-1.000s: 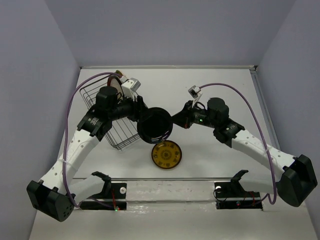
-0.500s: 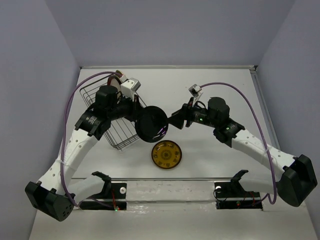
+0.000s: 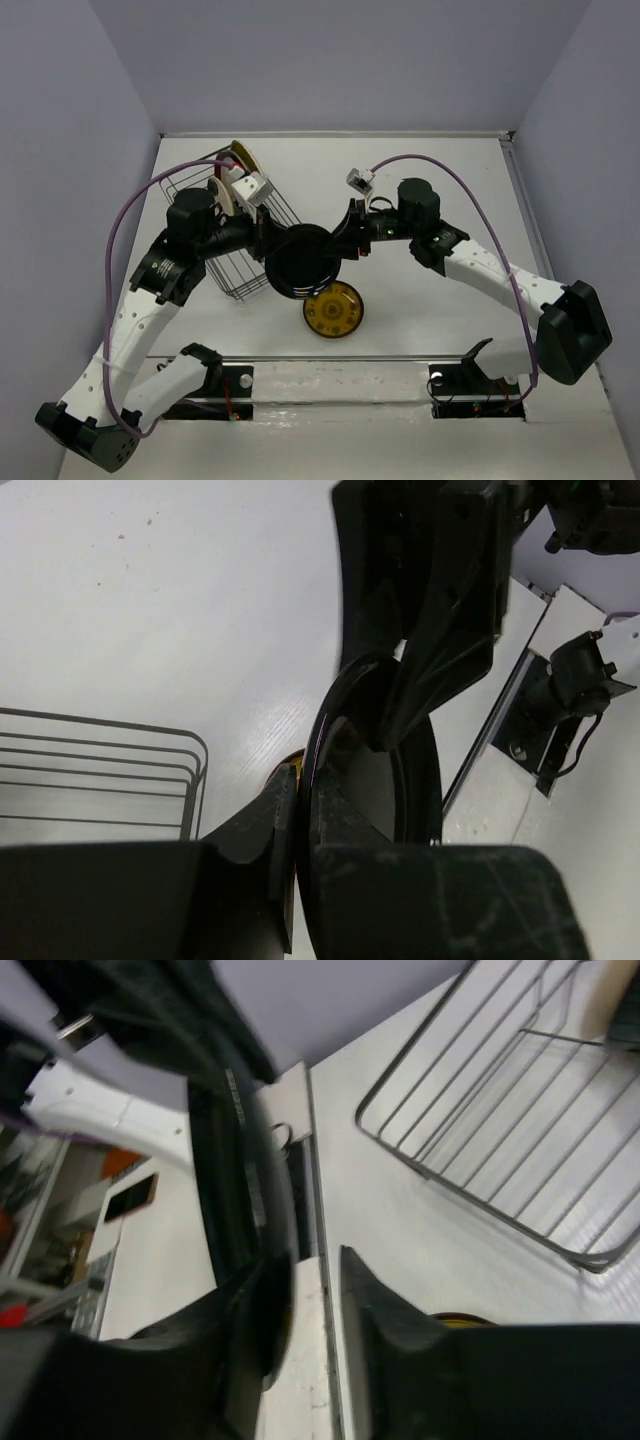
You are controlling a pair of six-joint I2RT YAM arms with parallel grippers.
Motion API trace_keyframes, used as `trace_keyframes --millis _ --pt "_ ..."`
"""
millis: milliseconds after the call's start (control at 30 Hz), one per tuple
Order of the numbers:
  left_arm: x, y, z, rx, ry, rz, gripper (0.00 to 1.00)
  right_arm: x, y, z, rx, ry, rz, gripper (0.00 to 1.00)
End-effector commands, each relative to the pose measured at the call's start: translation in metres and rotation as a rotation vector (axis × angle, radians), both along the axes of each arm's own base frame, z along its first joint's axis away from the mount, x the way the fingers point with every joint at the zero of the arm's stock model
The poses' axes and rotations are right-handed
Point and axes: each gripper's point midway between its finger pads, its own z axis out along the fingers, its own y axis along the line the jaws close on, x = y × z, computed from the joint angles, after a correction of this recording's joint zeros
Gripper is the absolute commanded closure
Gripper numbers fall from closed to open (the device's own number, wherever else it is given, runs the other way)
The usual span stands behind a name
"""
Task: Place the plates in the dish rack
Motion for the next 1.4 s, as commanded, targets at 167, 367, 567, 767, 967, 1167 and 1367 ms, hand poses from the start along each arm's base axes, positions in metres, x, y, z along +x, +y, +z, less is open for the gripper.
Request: trace_keyframes --millis 167,367,567,767,967,1167,1367 --pt "0.034 0.021 0.011 -0.017 -0.036 0.252 0.67 -0.019 0.017 0.071 0.146 -0.071 0.152 0.93" --pt "0.043 0.094 0.105 -0.191 -0.238 0.686 0.01 0.019 0.066 0.075 0.064 -0.041 -0.055 0.93" --pt "0.037 0.146 0.134 -0.242 -0.316 0.936 0.01 0.078 0.122 0.074 0.016 -0.02 -0.324 0.93" --pt "0.01 0.166 0.141 -0.392 -0.397 0.974 0.01 0.15 0.168 0.066 -0.075 -0.085 -0.731 0.93" --pt "-0.003 0.175 0.139 -0.434 -0.443 0.987 0.01 0.194 0.185 0.04 -0.151 -0.184 -1.054 0.93" --pt "-0.003 0.17 0.136 -0.469 -0.459 0.965 0.01 0.204 0.196 0.037 -0.134 -0.343 -1.23 0.93" --pt "0.005 0.161 0.126 -0.447 -0.444 0.933 0.01 0.207 0.201 0.027 -0.122 -0.417 -1.303 0.93"
